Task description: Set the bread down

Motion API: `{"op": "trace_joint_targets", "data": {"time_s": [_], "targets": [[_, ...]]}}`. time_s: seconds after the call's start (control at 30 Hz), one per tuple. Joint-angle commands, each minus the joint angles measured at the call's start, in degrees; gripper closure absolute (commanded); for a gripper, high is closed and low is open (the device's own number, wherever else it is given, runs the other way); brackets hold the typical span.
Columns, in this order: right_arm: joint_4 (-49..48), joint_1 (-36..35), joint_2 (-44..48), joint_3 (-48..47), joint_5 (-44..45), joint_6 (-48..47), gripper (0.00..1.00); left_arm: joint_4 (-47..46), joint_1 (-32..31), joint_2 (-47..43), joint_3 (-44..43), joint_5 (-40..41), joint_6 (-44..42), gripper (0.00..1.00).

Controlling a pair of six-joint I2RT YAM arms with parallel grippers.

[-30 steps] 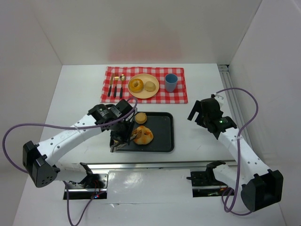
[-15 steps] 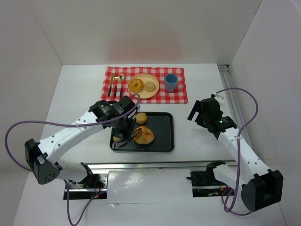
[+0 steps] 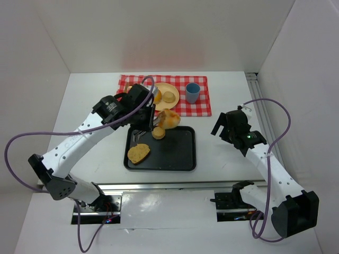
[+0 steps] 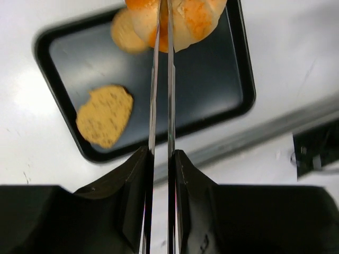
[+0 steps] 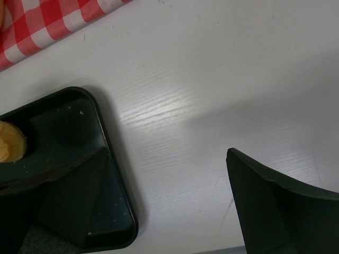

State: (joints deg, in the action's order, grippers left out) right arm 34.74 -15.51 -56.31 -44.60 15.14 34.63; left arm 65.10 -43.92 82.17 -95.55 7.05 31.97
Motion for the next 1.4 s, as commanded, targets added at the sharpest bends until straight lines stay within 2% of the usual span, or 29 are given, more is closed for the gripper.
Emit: {"op": "trace_joint_targets", "data": {"time_s": [0.0,0.2,0.27,0.37,0.53,0.73,0.83,0.93,0.97,1.07,1.27,1.37], "targets": [[-1.3,-0.1,1.0,-1.2,0.7,-0.3,0.0,-9.3,3.1,1.5,-2.0,7.8,1.3,1.0],[-1.3,-0.1,1.0,-1.7,0.7,-0.8,0.0,-22.9,8.9,7.8,-2.1,12.5,0.3,1.0],[-1.8,-0.1,0.5,-1.7,0.7,-0.8,0.0,-31.6,10.4,8.6,0.3,12.6,-0.5,1.0],[-1.8,-0.1,0.5,-1.7,0.7,-0.8,0.0,-38.9,13.2,10.9,3.5,8.8,-1.6,1.0],[-1.1,-0.1,0.6,-1.7,0.7,-0.3,0.0,-38.3,13.8,15.7,2.0,8.1,-1.6,1.0],[-0.6,-0.1,1.6,-0.7,1.2,0.3,0.0,-41.6,13.8,15.2,9.6,4.7,-1.1,1.0],[-0.6,-0.1,1.6,-0.7,1.2,0.3,0.0,-41.6,13.8,16.4,10.1,4.7,-1.1,0.99],[0.0,-0.1,1.6,-0.7,1.2,0.3,0.0,-40.2,13.8,17.1,10.1,5.3,-0.5,0.88],[0.0,-0.1,2.3,-0.7,1.2,0.3,0.0,-40.2,13.8,17.1,10.6,5.3,-0.5,0.72],[0.5,-0.1,2.3,-0.7,1.2,0.3,0.0,-40.2,13.8,16.4,11.2,6.7,-0.5,0.48],[0.5,-0.1,2.3,-0.7,1.2,0.3,0.0,-38.6,13.2,13.5,10.7,6.7,-0.5,0.47],[0.5,-0.1,2.8,-0.7,1.2,0.3,0.0,-37.2,13.2,13.0,9.6,6.7,-1.0,0.4]]}}
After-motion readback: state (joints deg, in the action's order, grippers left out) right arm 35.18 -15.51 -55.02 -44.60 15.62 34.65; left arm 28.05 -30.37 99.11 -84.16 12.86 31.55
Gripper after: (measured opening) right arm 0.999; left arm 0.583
